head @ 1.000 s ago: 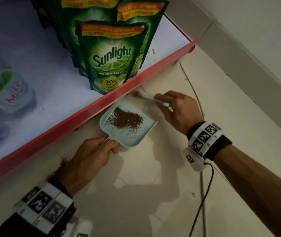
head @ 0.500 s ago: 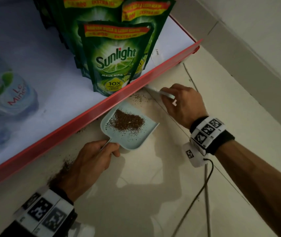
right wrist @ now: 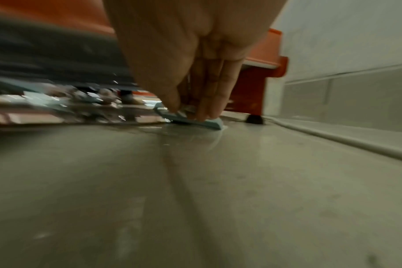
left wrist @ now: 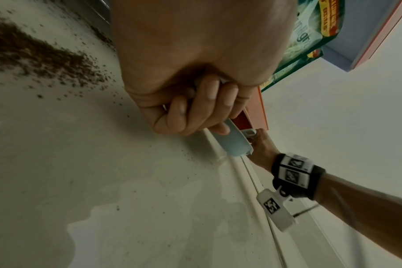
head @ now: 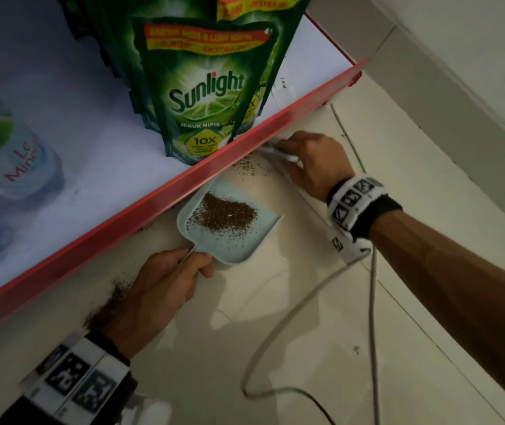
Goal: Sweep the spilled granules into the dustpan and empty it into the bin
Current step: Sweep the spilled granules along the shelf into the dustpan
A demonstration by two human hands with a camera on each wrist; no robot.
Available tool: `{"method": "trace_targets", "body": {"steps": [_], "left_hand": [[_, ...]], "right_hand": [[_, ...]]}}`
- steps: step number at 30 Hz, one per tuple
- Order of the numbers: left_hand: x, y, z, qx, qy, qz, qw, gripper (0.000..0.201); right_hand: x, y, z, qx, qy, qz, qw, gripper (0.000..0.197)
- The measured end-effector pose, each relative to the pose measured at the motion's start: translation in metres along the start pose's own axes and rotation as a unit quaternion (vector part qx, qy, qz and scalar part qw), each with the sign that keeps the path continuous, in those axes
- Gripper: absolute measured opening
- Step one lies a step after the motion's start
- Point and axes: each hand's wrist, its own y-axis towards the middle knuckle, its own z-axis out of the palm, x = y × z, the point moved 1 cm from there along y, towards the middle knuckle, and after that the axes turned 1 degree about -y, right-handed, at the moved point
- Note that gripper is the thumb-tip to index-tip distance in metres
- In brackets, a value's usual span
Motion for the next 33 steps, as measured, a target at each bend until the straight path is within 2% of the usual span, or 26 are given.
{"method": "trace_targets", "body": {"steps": [2,4,7,9,11,13,15,17,19,21,23,26,27,28,30,33], "left_hand": [[0.000,-0.001,0.000,0.002,0.006,-0.001,1.000,0.034],[0.000,-0.003,0.000,0.008,0.009,0.001,1.000,0.034],[0.001,-0.005,0.000,0.013,0.010,0.002,1.000,0.034],[0.002,-0.006,0.001,0.017,0.011,0.002,1.000,0.035],[0.004,-0.008,0.003,0.016,0.012,0.003,1.000,0.035],[0.007,-0.011,0.004,0.014,0.011,0.002,1.000,0.035],[0.009,-0.015,0.005,0.011,0.013,0.002,1.000,0.035],[0.011,-0.018,0.004,0.009,0.013,-0.002,1.000,0.034],[0.012,-0.020,0.005,0.012,0.013,-0.003,1.000,0.034],[0.012,-0.021,0.007,0.014,0.016,-0.004,1.000,0.035],[0.010,-0.023,0.008,0.011,0.020,-0.008,1.000,0.035],[0.007,-0.024,0.011,0.008,0.026,-0.012,1.000,0.036],[0.007,-0.024,0.011,0.007,0.026,-0.011,1.000,0.036],[0.006,-0.025,0.012,0.006,0.027,-0.010,1.000,0.036],[0.005,-0.026,0.013,0.003,0.030,-0.007,1.000,0.036],[0.005,-0.026,0.013,0.001,0.030,-0.006,1.000,0.036]], "right_hand": [[0.020,-0.018,-0.007,-0.029,0.027,-0.056,0.998,0.037],[0.021,-0.023,-0.014,-0.073,0.014,-0.048,0.996,0.040],[-0.003,-0.008,-0.021,-0.116,-0.048,0.031,0.992,0.039],[-0.023,0.008,-0.022,-0.095,-0.090,0.105,0.986,0.033],[-0.032,0.018,-0.018,-0.042,-0.103,0.148,0.983,0.033],[-0.022,0.015,-0.013,0.005,-0.088,0.122,0.989,0.034],[0.004,0.000,-0.007,0.018,-0.052,0.051,0.997,0.035],[0.033,-0.023,-0.005,0.008,-0.011,-0.024,1.000,0.034],[0.049,-0.040,-0.009,-0.028,0.005,-0.057,0.998,0.031],[0.045,-0.043,-0.015,-0.071,0.010,-0.028,0.997,0.032],[0.022,-0.036,-0.019,-0.112,-0.011,0.042,0.993,0.034],[-0.021,-0.025,-0.022,-0.085,-0.062,0.198,0.975,0.035],[-0.028,-0.025,-0.020,-0.064,-0.070,0.217,0.972,0.034],[-0.028,-0.028,-0.018,-0.039,-0.070,0.207,0.975,0.033],[-0.010,-0.040,-0.011,0.004,-0.035,0.136,0.990,0.034],[0.031,-0.061,-0.008,0.012,0.055,0.022,0.998,0.037]]}}
